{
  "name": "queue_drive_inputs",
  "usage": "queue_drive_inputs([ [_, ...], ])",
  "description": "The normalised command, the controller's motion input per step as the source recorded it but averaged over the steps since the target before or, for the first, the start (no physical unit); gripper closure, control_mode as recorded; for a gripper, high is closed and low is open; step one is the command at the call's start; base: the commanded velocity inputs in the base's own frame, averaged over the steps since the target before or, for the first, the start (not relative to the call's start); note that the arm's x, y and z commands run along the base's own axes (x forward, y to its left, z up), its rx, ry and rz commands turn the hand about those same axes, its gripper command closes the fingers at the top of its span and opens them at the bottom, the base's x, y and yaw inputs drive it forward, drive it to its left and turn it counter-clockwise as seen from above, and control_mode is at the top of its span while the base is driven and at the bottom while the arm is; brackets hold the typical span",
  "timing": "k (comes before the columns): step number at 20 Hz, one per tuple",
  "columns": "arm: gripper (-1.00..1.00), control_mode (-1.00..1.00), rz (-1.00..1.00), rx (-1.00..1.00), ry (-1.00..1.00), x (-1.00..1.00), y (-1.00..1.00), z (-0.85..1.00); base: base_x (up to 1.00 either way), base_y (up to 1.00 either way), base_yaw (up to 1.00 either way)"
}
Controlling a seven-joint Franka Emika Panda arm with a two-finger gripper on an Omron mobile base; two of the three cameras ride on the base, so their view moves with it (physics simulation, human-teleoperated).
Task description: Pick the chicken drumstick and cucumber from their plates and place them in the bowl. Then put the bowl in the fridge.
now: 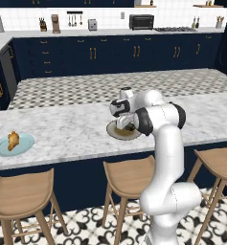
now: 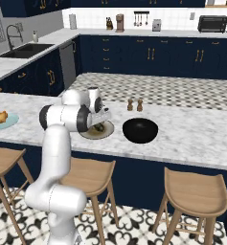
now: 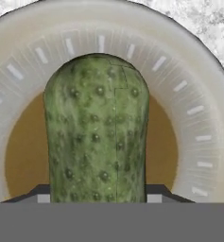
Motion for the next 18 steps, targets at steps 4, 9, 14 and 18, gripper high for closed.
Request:
queue_drive_inputs([
  [4,1.00,-1.00,0.00,0.00,-0.13,-0.48,-0.34,0.94,0.00,0.00,0.00],
  [9,1.00,-1.00,-0.03,0.00,-0.08,-0.87,-0.91,0.68,0.00,0.00,0.00],
  [14,1.00,-1.00,-0.06,0.00,-0.01,-0.50,-1.00,0.07,0.00,0.00,0.00],
  [18,1.00,-1.00,-0.03,0.00,0.00,-0.04,-1.00,0.00,0.00,0.00,0.00],
])
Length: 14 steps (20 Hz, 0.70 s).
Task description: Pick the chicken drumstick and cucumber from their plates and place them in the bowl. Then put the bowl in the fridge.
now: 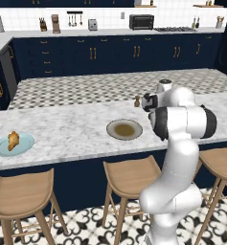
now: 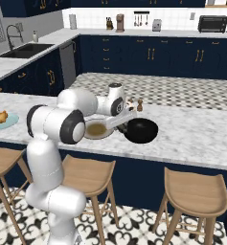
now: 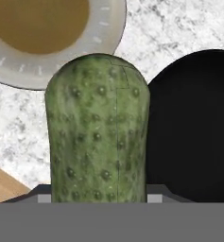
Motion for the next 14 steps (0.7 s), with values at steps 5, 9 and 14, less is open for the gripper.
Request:
queue_drive_inputs([
  [5,1.00,-1.00,-0.01,0.00,0.00,0.47,-0.85,0.00,0.00,0.00,0.00],
  [9,1.00,-1.00,0.00,0.00,0.00,0.91,-0.35,0.00,0.00,0.00,0.00],
  [14,1.00,-1.00,0.00,0.00,0.01,0.70,-0.01,-0.09,0.00,0.00,0.00],
])
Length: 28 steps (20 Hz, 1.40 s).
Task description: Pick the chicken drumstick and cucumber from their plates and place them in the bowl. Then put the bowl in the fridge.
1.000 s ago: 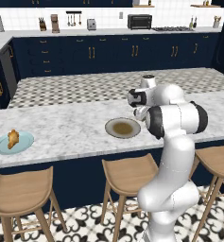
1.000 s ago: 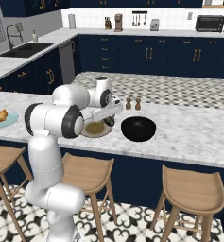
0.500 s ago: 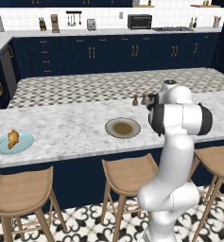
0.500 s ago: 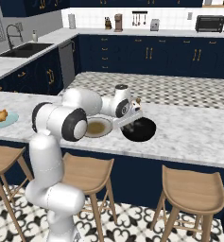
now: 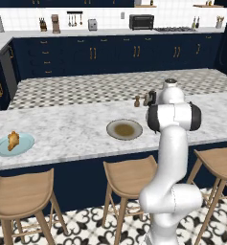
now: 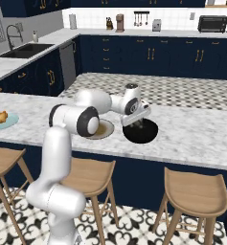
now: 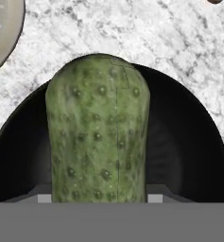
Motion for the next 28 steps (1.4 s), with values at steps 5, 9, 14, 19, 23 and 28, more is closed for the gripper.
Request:
queue_drive_inputs([
  [5,1.00,-1.00,0.00,0.00,0.06,-0.03,-0.13,-0.53,0.00,0.00,0.00],
  [9,1.00,-1.00,-0.02,0.00,0.07,-0.02,-0.06,-0.56,0.00,0.00,0.00],
  [14,-1.00,-1.00,0.00,0.00,0.01,0.09,0.00,-0.31,0.00,0.00,0.00],
  [19,-1.00,-1.00,0.00,0.00,0.00,0.02,0.00,-0.07,0.00,0.00,0.00],
  [23,-1.00,-1.00,0.00,0.01,0.00,-0.10,0.00,0.84,0.00,0.00,0.00],
  [28,-1.00,-1.00,0.00,0.00,0.00,-0.21,0.02,0.79,0.00,0.00,0.00],
])
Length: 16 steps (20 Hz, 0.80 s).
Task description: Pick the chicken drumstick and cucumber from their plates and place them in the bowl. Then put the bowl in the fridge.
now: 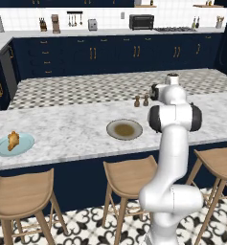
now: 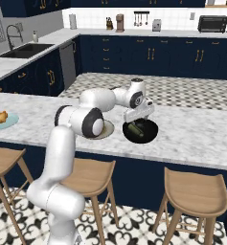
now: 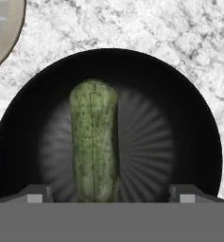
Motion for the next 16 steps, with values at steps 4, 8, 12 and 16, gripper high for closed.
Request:
queue_drive_inputs([
  [4,-1.00,-1.00,0.00,0.00,-0.01,-0.50,0.08,0.79,0.00,0.00,0.00],
  [8,-1.00,-1.00,-0.13,0.00,-0.06,-1.00,0.78,0.11,0.00,0.00,0.00],
  [12,-1.00,-1.00,-0.28,0.00,-0.08,-1.00,1.00,-0.31,0.00,0.00,0.00],
  [16,-1.00,-1.00,-0.39,0.00,-0.03,-1.00,1.00,-0.23,0.00,0.00,0.00],
])
